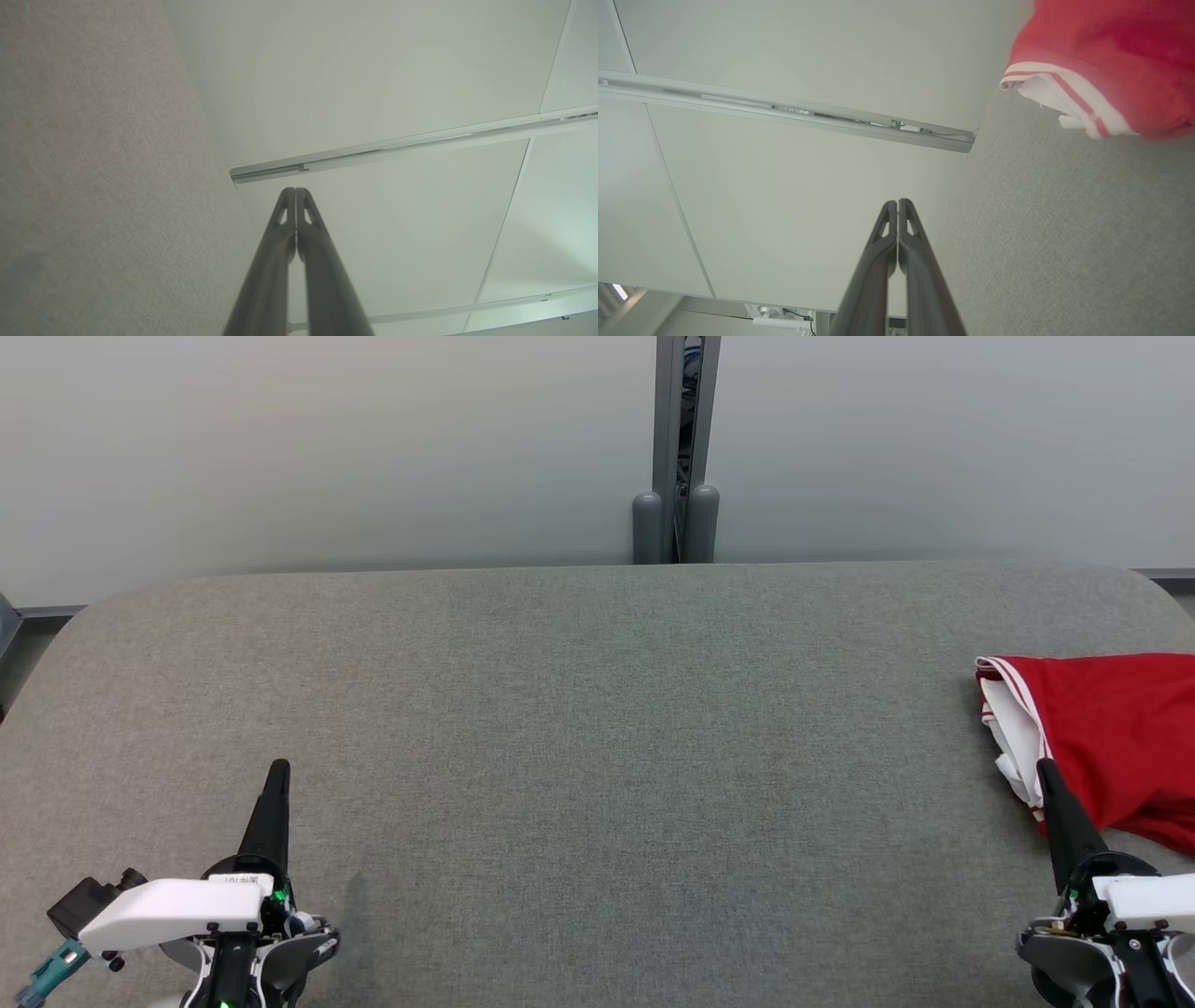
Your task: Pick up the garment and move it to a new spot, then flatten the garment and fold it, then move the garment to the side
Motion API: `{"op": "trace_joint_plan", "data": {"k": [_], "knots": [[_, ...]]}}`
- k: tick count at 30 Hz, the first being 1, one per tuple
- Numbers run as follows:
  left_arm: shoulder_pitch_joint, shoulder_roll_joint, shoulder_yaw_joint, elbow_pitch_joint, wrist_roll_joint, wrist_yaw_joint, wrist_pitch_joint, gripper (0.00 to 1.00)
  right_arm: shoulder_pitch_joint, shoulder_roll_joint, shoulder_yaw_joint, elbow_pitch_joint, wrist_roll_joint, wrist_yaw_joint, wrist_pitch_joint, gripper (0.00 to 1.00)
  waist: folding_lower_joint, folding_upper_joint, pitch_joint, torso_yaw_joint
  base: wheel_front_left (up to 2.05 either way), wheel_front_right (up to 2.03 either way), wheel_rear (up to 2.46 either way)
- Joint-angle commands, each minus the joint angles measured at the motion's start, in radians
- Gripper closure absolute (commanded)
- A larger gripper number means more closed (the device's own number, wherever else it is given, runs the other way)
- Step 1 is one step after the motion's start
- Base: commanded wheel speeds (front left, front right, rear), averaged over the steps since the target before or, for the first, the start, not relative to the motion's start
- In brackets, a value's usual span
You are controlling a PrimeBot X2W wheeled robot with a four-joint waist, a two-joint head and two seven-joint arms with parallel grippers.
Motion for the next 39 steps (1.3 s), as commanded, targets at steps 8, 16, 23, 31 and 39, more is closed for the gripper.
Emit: {"op": "trace_joint_plan", "data": {"k": [8,16,23,31,39], "knots": [[-0.027,-0.004,0.024,0.001,-0.048,-0.021,0.017,1.00,-0.023,-0.010,-0.009,0.005,0.067,0.000,0.016,1.00,0.0000,-0.0001,0.002,0.000,0.00,0.00,0.00],[-0.034,-0.011,0.040,0.005,-0.087,-0.033,0.028,1.00,-0.030,-0.010,-0.015,0.011,0.121,0.000,0.028,1.00,0.0000,-0.0001,0.003,0.000,0.00,0.00,0.00],[-0.038,-0.015,0.050,0.008,-0.107,-0.041,0.037,1.00,-0.035,-0.011,-0.017,0.016,0.156,0.000,0.035,1.00,0.0000,-0.0001,0.005,0.001,0.00,0.00,0.00],[-0.038,-0.015,0.050,0.007,-0.107,-0.041,0.038,1.00,-0.035,-0.011,-0.017,0.015,0.156,0.000,0.034,1.00,0.0000,-0.0001,0.005,0.001,0.00,0.00,0.00],[-0.038,-0.015,0.050,0.007,-0.106,-0.041,0.038,1.00,-0.035,-0.011,-0.017,0.015,0.157,0.000,0.034,1.00,0.0000,-0.0001,0.005,0.001,0.00,0.00,0.00]]}}
